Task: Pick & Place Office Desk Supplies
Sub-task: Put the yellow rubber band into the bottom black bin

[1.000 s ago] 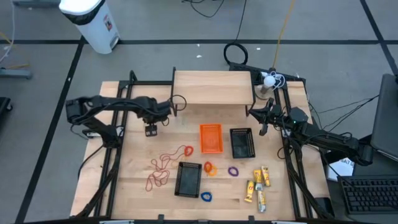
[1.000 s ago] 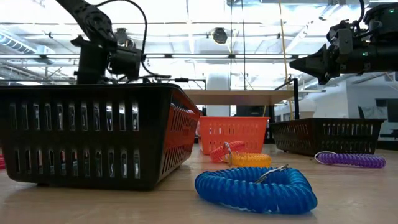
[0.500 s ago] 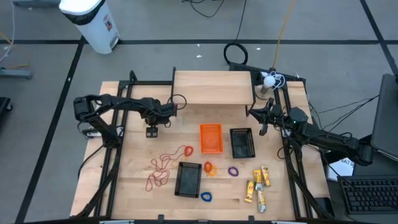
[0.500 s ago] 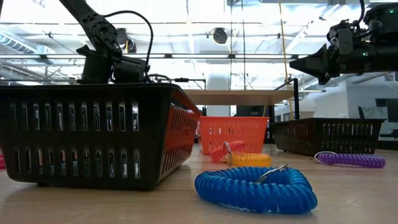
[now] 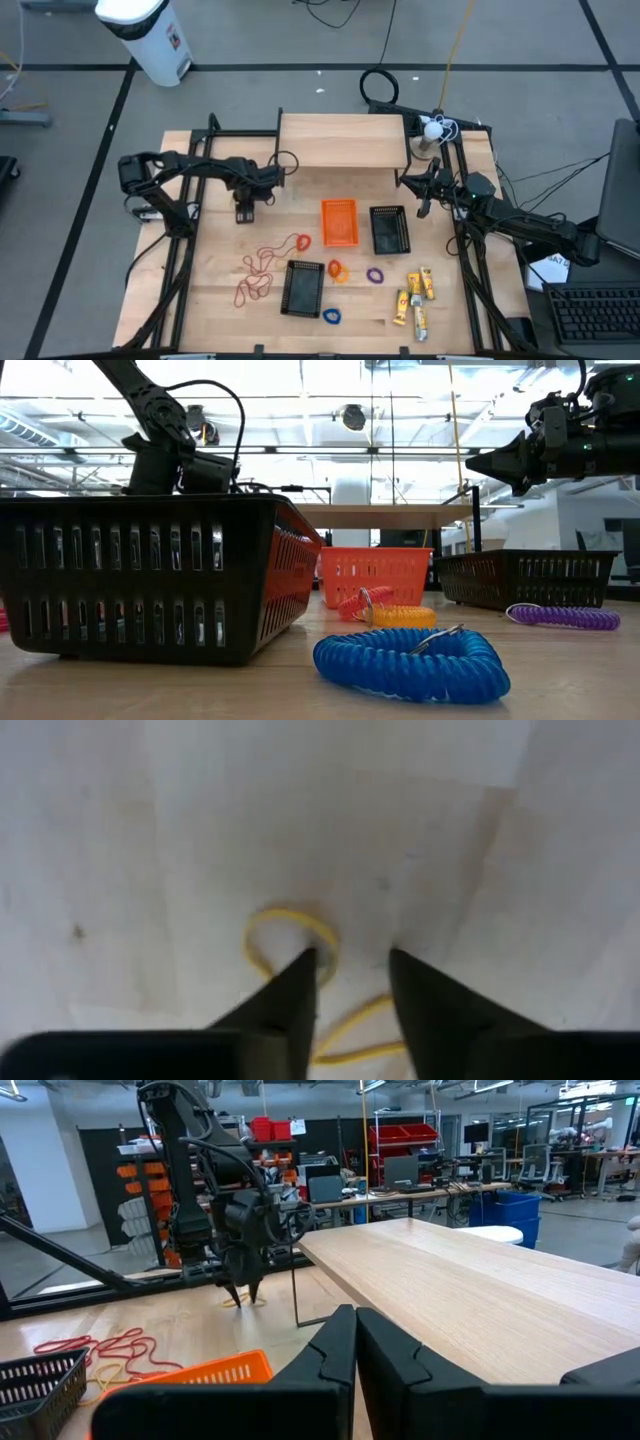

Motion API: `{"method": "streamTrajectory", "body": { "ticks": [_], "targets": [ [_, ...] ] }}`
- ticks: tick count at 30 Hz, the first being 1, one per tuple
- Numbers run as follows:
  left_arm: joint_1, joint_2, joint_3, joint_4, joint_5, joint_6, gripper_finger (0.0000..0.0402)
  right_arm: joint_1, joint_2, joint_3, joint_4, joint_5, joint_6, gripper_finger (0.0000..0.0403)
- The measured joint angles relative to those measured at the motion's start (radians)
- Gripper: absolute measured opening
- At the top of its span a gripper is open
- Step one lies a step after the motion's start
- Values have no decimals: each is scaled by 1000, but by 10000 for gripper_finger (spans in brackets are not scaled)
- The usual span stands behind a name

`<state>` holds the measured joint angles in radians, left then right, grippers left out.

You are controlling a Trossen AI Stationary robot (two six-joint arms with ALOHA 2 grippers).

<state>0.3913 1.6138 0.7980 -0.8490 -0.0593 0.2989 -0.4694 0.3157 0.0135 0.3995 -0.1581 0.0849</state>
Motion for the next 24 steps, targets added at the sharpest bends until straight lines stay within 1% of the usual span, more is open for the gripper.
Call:
{"method": "streamTrajectory", "body": {
  "ticks": [3,4,9,14,18,24],
  "targets": [
    [-8,0,-4,6,2,3,23,0,0,0,0,0,0,4],
    [-12,0,-4,6,-3,-5,12,0,0,0,0,0,0,4],
    [-62,-5,0,-5,-44,-13,6,0,0,0,0,0,-3,4],
    [-110,-29,50,-108,-130,-37,3,0,0,0,0,0,-3,4],
    [-139,-105,90,-182,-133,-66,2,0,0,0,0,0,-3,4],
    [-182,-269,133,-242,-126,-95,1,0,0,0,0,0,-3,4]
  ]
}}
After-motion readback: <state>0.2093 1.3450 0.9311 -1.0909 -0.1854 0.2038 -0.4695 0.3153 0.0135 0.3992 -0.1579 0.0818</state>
